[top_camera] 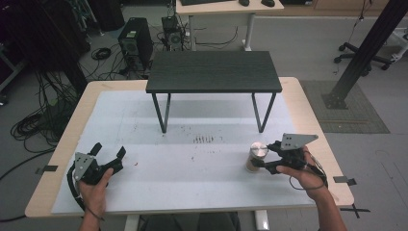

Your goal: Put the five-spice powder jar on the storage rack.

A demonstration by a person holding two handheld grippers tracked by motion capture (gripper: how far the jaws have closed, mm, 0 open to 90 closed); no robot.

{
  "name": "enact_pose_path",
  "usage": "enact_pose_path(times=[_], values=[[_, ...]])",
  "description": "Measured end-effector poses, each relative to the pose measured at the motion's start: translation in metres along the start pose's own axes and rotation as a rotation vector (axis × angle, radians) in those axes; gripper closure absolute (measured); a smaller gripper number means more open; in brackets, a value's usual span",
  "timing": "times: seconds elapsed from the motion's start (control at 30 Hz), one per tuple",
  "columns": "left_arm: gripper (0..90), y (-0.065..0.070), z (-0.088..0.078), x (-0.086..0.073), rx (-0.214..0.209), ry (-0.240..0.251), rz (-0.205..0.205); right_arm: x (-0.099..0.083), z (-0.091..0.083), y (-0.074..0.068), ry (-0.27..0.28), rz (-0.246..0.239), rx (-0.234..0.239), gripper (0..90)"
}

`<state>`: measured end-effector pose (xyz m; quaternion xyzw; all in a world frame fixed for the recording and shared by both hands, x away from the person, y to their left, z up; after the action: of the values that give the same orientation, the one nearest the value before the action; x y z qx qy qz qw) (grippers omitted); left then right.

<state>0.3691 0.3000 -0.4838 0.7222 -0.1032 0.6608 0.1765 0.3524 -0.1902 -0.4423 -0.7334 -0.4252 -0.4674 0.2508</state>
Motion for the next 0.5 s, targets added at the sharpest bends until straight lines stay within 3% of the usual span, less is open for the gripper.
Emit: enact_pose_path(times=[0.5], values=[[6.2,0.000,0.000,0.000,0.001,-0.001,0.000,0.035,-0.020,0.004,-0.003,-0.013,0.009,43.5]])
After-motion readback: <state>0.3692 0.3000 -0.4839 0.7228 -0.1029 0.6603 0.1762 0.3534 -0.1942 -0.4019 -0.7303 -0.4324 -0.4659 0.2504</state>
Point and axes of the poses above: each handheld gripper's, and its own axes: z roughly forward along the jaws, x roughly out of its top, y roughly to its right, the point moved 9 cm from there along z, roughly forward along the jaws, and after that the axes turned 11 degrees about -x, right-handed, at the moved point
